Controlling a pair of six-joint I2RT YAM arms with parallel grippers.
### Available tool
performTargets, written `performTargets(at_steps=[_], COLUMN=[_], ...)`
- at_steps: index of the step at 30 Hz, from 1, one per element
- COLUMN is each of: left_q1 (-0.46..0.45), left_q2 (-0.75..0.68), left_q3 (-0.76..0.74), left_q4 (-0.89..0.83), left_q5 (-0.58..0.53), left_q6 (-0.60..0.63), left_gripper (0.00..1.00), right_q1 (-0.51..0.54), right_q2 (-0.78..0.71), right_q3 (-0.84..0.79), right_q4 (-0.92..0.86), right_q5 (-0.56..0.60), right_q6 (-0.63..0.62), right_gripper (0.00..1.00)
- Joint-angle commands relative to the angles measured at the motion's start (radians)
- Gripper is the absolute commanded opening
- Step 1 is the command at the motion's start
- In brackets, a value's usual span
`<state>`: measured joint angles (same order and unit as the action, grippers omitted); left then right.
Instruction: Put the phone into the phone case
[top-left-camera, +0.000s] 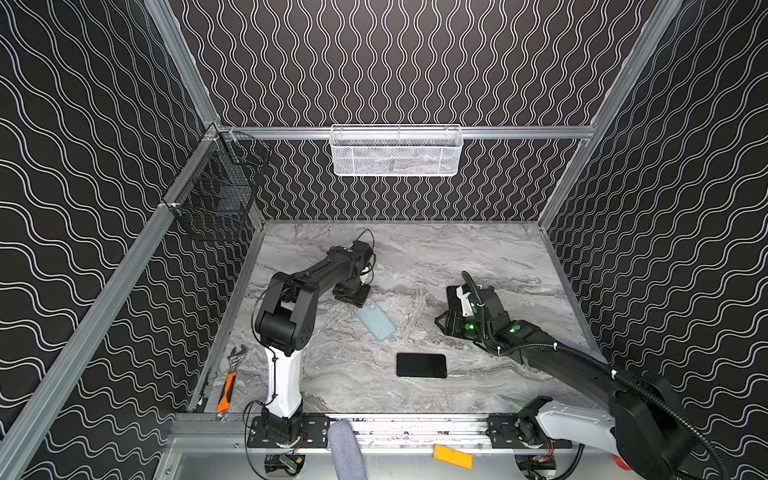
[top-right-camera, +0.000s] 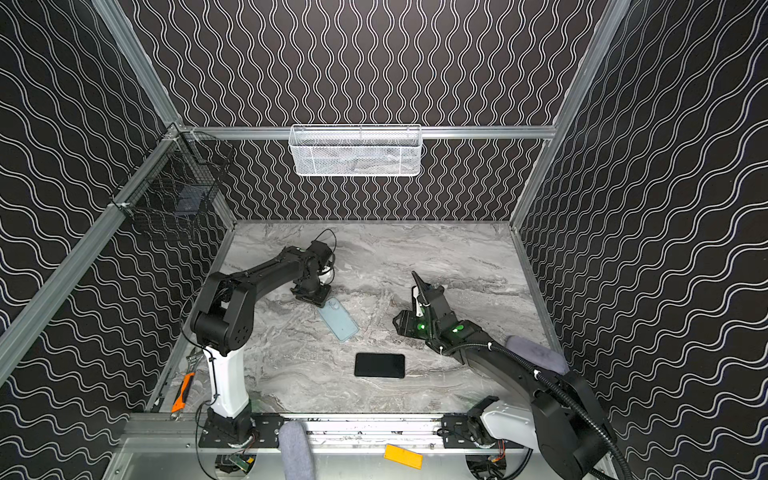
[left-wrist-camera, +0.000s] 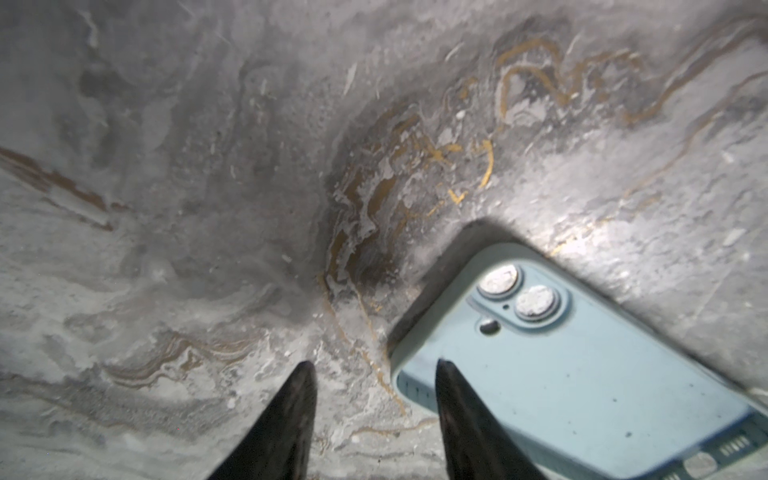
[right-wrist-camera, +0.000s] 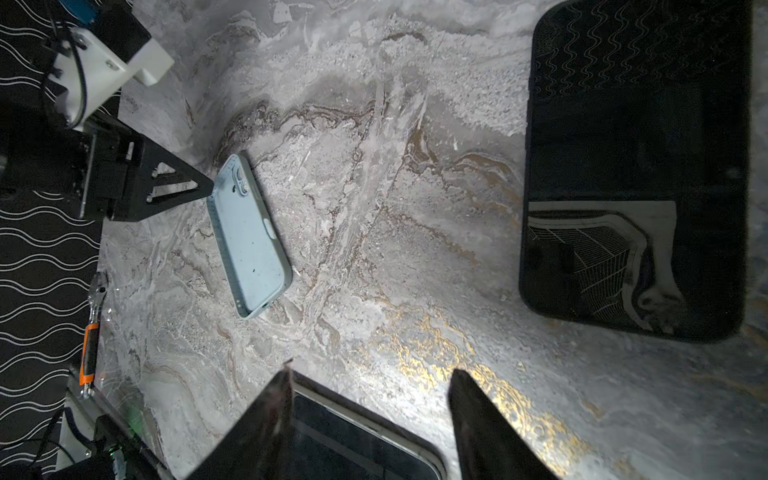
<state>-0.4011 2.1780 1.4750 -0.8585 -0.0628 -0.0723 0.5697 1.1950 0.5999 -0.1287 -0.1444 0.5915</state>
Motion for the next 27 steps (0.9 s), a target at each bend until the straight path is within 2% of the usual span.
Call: performTargets(at_steps=[1,6,16,18,22,27], left_q1=[0.0,-0.001,-0.008,-0.008,-0.008,-0.005], left_q2=[0.019,0.03,0.035,0.029,-0.006,-0.097], left_q3=[0.005,0.001,-0.018,-0.023,-0.042,-0.128], left_q4=[0.046,0.059,0.076,0.08,0.068,0.065], left_q5=[0.023,0.019,0.052,0.045,0.012,0.003], left_q6=[0.013,0.014,-0.025,-0.041,-0.097,-0.262], left_gripper=[0.46,0.39,0.03,0.0,0.0,0.0], right_q1=[0.002,0.001,0.002,0.002,0.003,0.002], right_q2=[0.003,0.0,0.006,0.005,-0.009,-0.034], right_q3=[-0.002,-0.008,-0.008,-0.009,-0.018,-0.03], right_q4=[0.037,0.037,0.038,0.037,0.033,0.027], right_q5=[-0.003,0.003,0.009,0.014,0.021,0.034], right_q6=[0.01,0.013,0.008,0.008,0.007,0.015], right_gripper=[0.62,0.62,0.62,0.62,0.63,0.63])
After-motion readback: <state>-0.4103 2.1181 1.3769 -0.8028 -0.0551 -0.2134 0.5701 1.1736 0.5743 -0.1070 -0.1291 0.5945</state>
